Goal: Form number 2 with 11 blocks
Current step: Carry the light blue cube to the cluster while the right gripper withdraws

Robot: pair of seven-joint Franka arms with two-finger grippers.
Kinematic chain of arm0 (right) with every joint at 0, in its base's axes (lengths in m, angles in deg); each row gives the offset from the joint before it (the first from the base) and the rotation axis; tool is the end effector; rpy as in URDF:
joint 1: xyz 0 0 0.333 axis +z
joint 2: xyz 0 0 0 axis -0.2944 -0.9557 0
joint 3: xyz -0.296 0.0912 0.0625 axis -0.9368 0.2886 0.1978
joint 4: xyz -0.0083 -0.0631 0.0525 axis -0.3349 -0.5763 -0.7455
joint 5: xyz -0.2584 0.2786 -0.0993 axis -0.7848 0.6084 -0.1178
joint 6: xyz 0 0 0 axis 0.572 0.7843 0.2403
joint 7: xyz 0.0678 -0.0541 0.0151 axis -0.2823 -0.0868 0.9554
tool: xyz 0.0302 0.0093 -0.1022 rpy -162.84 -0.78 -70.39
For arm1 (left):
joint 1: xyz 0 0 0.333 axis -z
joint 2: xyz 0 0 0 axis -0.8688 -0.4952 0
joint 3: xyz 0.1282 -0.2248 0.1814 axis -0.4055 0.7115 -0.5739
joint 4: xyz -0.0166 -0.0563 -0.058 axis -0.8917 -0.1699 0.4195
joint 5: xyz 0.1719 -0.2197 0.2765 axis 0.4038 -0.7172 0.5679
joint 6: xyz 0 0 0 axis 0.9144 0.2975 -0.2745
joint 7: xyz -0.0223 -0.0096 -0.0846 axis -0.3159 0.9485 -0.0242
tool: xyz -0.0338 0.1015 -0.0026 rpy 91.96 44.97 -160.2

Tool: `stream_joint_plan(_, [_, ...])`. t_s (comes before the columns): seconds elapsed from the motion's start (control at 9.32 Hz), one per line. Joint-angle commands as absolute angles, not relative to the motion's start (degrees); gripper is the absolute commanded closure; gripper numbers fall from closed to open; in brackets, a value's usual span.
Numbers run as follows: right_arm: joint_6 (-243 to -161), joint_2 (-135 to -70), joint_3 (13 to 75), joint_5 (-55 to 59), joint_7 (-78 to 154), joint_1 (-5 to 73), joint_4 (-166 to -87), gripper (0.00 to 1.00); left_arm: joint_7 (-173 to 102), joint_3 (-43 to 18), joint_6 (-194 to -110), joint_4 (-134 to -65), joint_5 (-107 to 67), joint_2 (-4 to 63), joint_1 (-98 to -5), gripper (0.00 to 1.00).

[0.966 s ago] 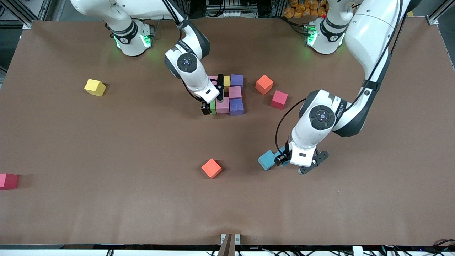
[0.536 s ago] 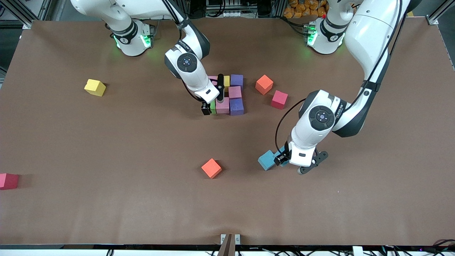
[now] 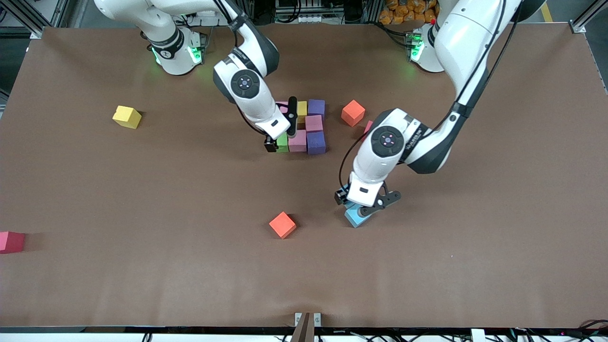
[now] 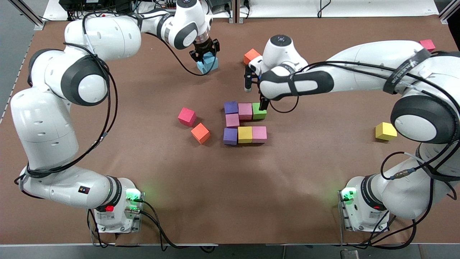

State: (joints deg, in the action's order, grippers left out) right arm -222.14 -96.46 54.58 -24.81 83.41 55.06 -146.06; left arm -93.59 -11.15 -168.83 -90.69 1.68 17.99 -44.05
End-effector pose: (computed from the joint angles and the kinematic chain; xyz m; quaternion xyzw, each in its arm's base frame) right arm 0.4275 0.4003 0.2788 -0.7282 -0.6813 0.0051 0.0737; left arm 0.5970 -0.3831 0.2869 0.9740 0.2142 0.0361 0.0648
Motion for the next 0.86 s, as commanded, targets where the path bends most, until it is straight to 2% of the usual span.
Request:
stream_joint_plan(0.0, [-216.27,-92.41,53.38,-23.31,86.7,51.42,-145.92,0.0,-92.09,-11.48,-168.97,-87.85,3.33,16.66,-40.22,1.0])
stream_joint_plan(0.21, [-211.61,-90.81,49.27,-23.31,90.39,47.19,-144.35,0.0,-92.27,-11.57,-168.71,-87.93,3.42,16.92,-38.43,1.0])
stream_joint_plan(0.43, [-209.04,-90.81,41.28,-23.31,90.75,47.18,-141.44,0.0,-92.53,-11.48,-168.61,-88.11,3.34,16.75,-37.21,1.0])
stream_joint_plan(0.54, [-209.64,-90.9,38.37,-23.22,90.76,47.01,-140.91,0.0,-92.36,-11.48,-168.61,-88.02,3.25,16.66,-36.5,1.0])
stream_joint_plan(0.75, [-218.56,-91.77,34.84,-23.31,90.14,46.39,-141.08,0.0,-92.53,-11.48,-169.05,-87.58,3.08,14.21,-32.56,1.0])
